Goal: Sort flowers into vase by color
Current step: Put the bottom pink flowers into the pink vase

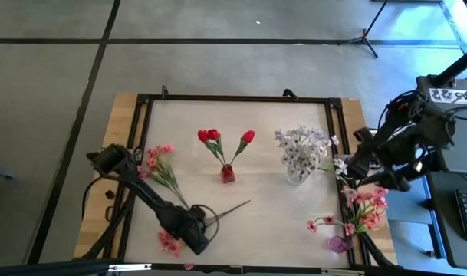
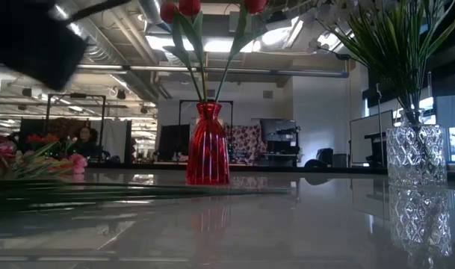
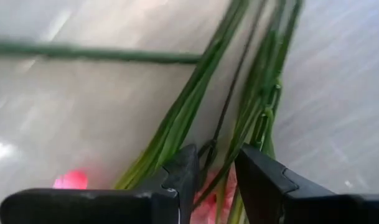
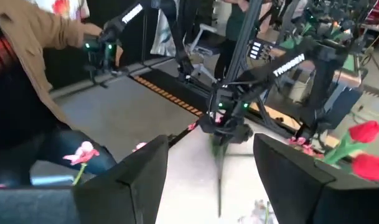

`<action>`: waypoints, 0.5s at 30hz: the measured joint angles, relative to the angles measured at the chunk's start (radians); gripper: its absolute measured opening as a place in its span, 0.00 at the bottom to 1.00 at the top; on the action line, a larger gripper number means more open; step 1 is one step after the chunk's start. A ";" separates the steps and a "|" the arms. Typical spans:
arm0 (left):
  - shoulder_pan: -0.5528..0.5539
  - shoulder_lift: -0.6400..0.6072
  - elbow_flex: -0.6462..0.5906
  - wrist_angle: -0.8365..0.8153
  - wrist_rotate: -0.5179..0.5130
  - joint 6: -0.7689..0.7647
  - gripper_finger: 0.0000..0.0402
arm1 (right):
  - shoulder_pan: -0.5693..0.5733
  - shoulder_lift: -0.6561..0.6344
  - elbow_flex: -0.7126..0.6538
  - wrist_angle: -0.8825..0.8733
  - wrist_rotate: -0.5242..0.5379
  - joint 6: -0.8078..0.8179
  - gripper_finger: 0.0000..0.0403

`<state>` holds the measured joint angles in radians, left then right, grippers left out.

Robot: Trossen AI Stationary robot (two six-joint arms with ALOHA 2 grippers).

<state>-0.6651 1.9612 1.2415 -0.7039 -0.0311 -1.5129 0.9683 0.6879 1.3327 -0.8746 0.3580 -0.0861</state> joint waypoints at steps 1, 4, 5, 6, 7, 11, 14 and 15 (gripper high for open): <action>0.015 0.001 0.000 0.028 -0.021 0.029 0.26 | 0.000 0.018 0.000 0.008 0.005 -0.014 0.59; 0.054 0.004 0.000 0.095 -0.128 0.121 0.26 | 0.000 0.064 0.000 0.012 0.067 -0.041 0.59; 0.065 0.006 0.000 0.127 -0.179 0.156 0.26 | 0.000 0.080 0.001 0.013 0.090 -0.043 0.59; 0.080 0.009 -0.001 0.165 -0.237 0.195 0.26 | 0.000 0.094 0.001 0.014 0.115 -0.046 0.59; 0.097 0.013 -0.003 0.209 -0.292 0.234 0.26 | 0.000 0.107 0.001 0.016 0.136 -0.049 0.59; 0.148 0.014 -0.005 0.409 -0.389 0.397 0.26 | 0.000 0.168 0.001 0.096 0.191 -0.053 0.59; 0.170 0.012 -0.004 0.553 -0.379 0.532 0.26 | 0.000 0.203 0.001 0.175 0.191 -0.053 0.59; 0.179 0.012 -0.004 0.591 -0.375 0.566 0.26 | 0.000 0.211 0.001 0.197 0.191 -0.053 0.59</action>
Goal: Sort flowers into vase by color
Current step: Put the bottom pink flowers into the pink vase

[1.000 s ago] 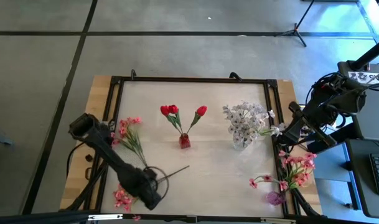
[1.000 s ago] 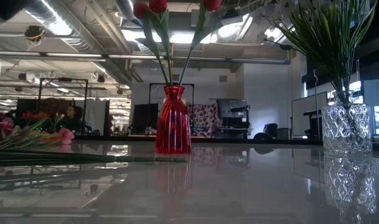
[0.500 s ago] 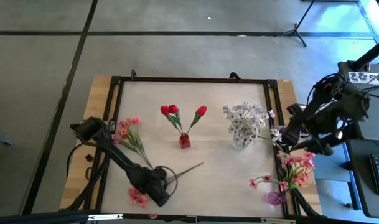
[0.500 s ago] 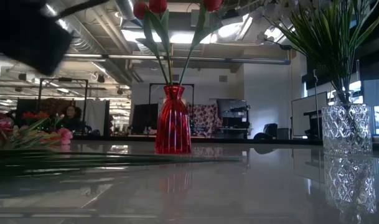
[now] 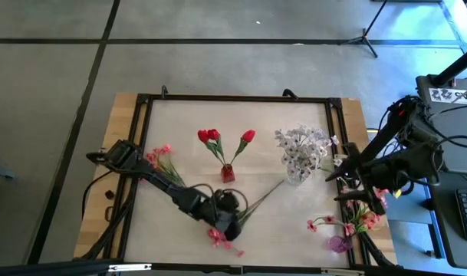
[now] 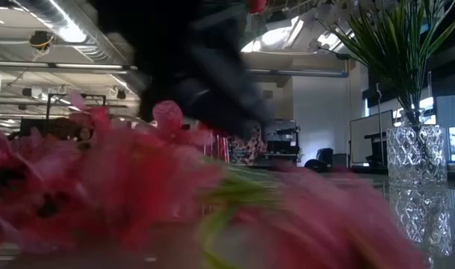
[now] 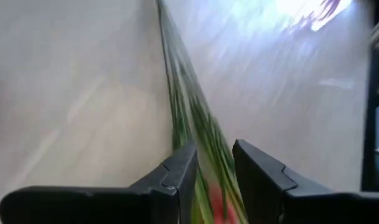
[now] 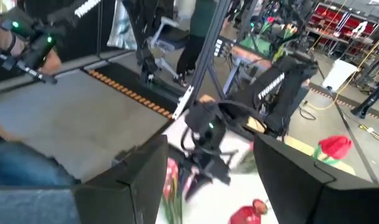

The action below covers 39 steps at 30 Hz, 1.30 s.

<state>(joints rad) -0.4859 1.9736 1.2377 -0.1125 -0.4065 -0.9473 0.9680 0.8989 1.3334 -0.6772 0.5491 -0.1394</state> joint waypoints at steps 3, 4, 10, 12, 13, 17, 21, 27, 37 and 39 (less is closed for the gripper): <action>0.005 -0.011 0.012 0.033 0.011 0.062 0.26 | 0.000 0.028 0.002 0.048 0.001 0.000 0.59; -0.002 -0.020 0.022 0.029 0.017 0.073 0.26 | 0.000 0.039 0.002 0.057 0.001 0.000 0.59; -0.067 -0.123 0.048 0.009 -0.066 0.165 0.26 | 0.000 0.122 0.002 0.179 -0.010 0.002 0.59; -0.095 -0.162 0.048 0.009 -0.146 0.206 0.26 | 0.000 0.152 0.002 0.228 -0.020 0.003 0.59; -0.110 -0.180 0.048 0.010 -0.181 0.226 0.26 | 0.000 0.166 0.002 0.251 -0.024 0.003 0.59; -0.152 -0.225 0.048 0.005 -0.244 0.290 0.26 | 0.000 0.211 0.002 0.355 -0.035 0.027 0.59; -0.159 -0.237 0.048 -0.004 -0.245 0.332 0.26 | 0.000 0.251 0.002 0.461 0.000 0.082 0.59; -0.129 -0.237 0.048 -0.049 -0.222 0.380 0.26 | -0.001 0.335 0.002 0.697 0.077 0.051 0.59; -0.065 -0.239 0.048 -0.067 -0.080 0.563 0.26 | -0.037 0.513 0.001 1.078 0.185 -0.057 0.59; -0.058 -0.245 0.048 -0.076 -0.065 0.588 0.26 | -0.062 0.544 0.001 1.138 0.194 -0.057 0.59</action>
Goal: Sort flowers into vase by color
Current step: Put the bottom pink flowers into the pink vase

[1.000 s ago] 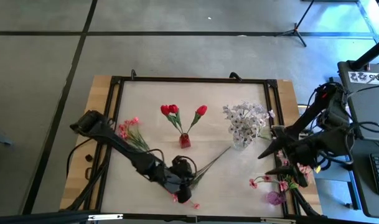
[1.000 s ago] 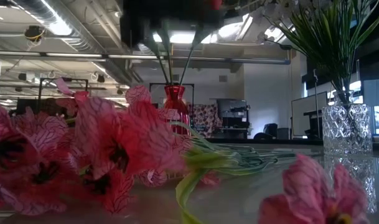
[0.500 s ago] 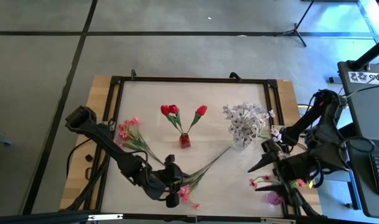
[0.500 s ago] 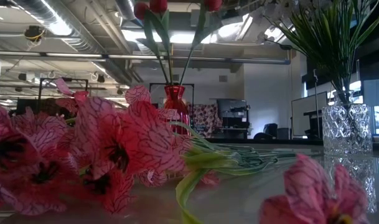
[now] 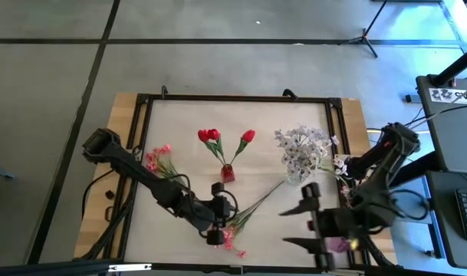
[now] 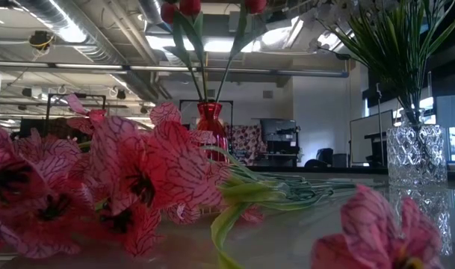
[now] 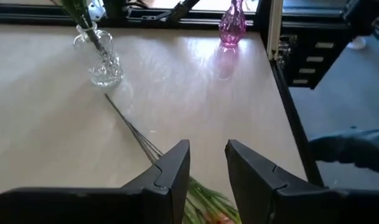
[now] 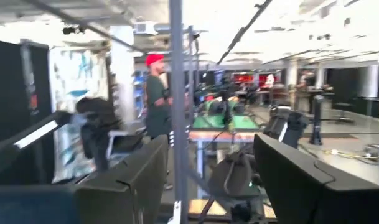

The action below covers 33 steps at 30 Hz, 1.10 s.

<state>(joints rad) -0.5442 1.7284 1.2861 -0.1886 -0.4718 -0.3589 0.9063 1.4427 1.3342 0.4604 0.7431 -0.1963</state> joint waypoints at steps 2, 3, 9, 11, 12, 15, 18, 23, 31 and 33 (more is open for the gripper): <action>0.001 -0.015 0.000 -0.032 0.006 0.020 0.26 | -0.033 0.035 0.000 0.052 -0.004 0.000 0.59; 0.001 -0.024 0.000 -0.041 0.018 0.023 0.26 | -0.049 0.052 0.000 0.073 -0.019 0.002 0.59; -0.006 -0.076 0.000 -0.158 0.018 0.029 0.26 | -0.120 0.151 0.000 0.149 -0.153 0.065 0.59; -0.008 -0.086 0.001 -0.174 0.014 0.029 0.26 | -0.132 0.176 0.000 0.153 -0.177 0.067 0.59; -0.012 -0.090 0.001 -0.191 0.012 0.029 0.26 | -0.132 0.191 0.000 0.162 -0.187 0.068 0.59; -0.016 -0.090 0.001 -0.205 0.011 0.024 0.26 | -0.130 0.232 0.000 0.174 -0.207 0.063 0.59; -0.015 -0.090 0.001 -0.214 0.009 0.013 0.26 | -0.127 0.271 0.026 0.123 -0.212 0.061 0.59; -0.015 -0.090 0.001 -0.224 -0.023 0.002 0.26 | -0.133 0.310 0.066 0.013 -0.168 0.066 0.59; -0.026 -0.090 -0.035 -0.227 -0.044 -0.089 0.26 | -0.171 0.313 0.068 -0.201 -0.221 0.179 0.59; -0.034 -0.090 -0.060 -0.213 -0.051 -0.129 0.26 | -0.181 0.313 0.068 -0.287 -0.260 0.231 0.59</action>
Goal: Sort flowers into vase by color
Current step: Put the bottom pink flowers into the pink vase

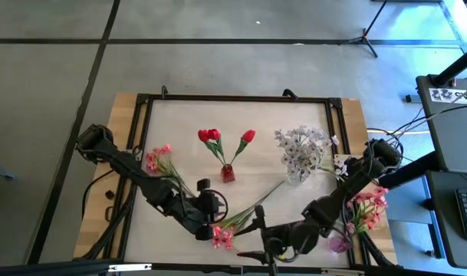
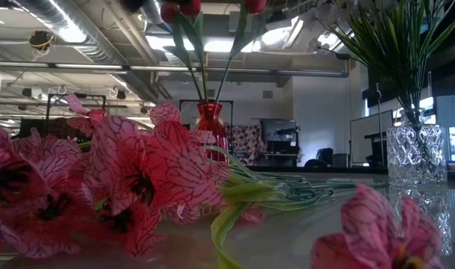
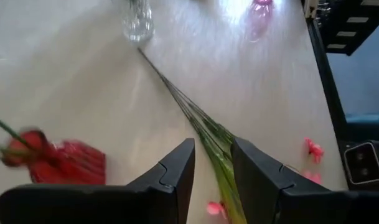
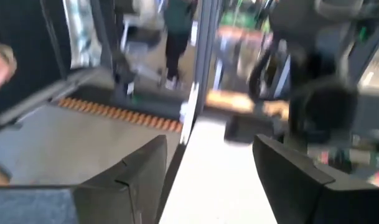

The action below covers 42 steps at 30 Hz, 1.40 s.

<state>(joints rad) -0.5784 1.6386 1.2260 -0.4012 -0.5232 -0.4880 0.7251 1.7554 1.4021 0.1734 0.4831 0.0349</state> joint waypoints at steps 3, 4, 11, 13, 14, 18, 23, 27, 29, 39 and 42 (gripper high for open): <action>-0.015 0.000 -0.047 0.012 -0.009 -0.079 0.26 | -0.015 0.001 0.000 -0.120 -0.041 0.070 0.59; -0.022 0.000 -0.062 0.020 -0.009 -0.109 0.26 | -0.018 0.001 -0.001 -0.152 -0.052 0.085 0.59; -0.098 0.012 -0.167 0.093 0.003 -0.262 0.26 | -0.021 0.001 -0.061 -0.245 -0.101 0.141 0.59; -0.120 0.032 -0.193 0.127 0.004 -0.288 0.26 | -0.027 0.001 -0.083 -0.255 -0.101 0.153 0.59; -0.128 0.046 -0.204 0.155 0.004 -0.296 0.26 | -0.026 0.001 -0.095 -0.254 -0.104 0.159 0.59; -0.137 0.098 -0.215 0.266 -0.013 -0.314 0.26 | -0.034 0.001 -0.126 -0.264 -0.114 0.179 0.59; -0.132 0.158 -0.216 0.417 -0.044 -0.252 0.26 | -0.034 0.001 -0.129 -0.283 -0.110 0.184 0.59; -0.108 0.210 -0.215 0.549 -0.045 -0.202 0.26 | -0.032 0.001 -0.129 -0.353 -0.111 0.223 0.59; -0.091 0.235 -0.216 0.585 -0.045 -0.186 0.26 | -0.032 0.001 -0.129 -0.413 -0.111 0.258 0.59; -0.019 0.358 -0.215 0.630 0.016 -0.155 0.26 | -0.032 0.000 -0.108 -0.625 -0.199 0.334 0.59; 0.011 0.381 -0.215 0.652 0.017 -0.113 0.26 | -0.032 0.000 -0.108 -0.664 -0.187 0.306 0.59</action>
<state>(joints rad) -0.5677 2.0197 1.0107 0.2507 -0.5063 -0.6012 0.6931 1.7557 1.2945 -0.4905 0.2958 0.3408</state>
